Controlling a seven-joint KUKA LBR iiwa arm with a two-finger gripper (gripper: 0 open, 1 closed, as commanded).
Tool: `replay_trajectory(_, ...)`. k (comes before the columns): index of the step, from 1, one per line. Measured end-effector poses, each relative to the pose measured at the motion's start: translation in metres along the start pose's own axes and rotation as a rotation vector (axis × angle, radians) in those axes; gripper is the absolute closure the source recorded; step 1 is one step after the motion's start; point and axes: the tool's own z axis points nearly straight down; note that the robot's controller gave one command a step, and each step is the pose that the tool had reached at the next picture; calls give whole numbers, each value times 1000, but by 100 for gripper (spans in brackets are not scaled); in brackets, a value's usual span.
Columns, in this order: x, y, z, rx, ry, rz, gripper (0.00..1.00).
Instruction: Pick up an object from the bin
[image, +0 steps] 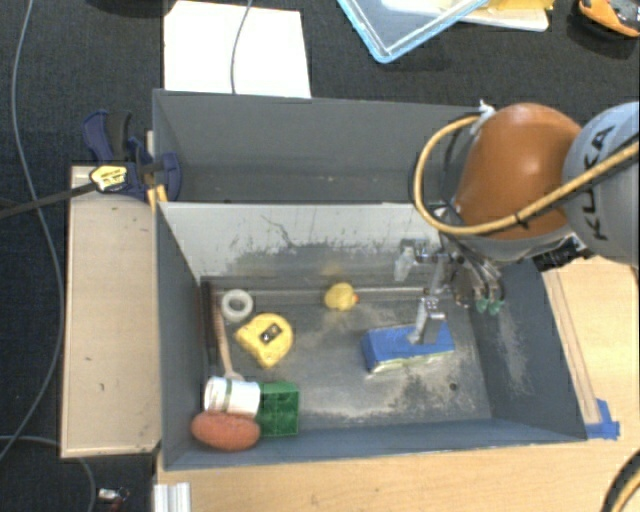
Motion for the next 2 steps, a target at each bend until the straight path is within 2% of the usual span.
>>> replay_trajectory(1, 6, -8, 17, -2, -11, 21, 0)
replay_trajectory(2, 17, -15, 28, 1, 13, 36, 0)
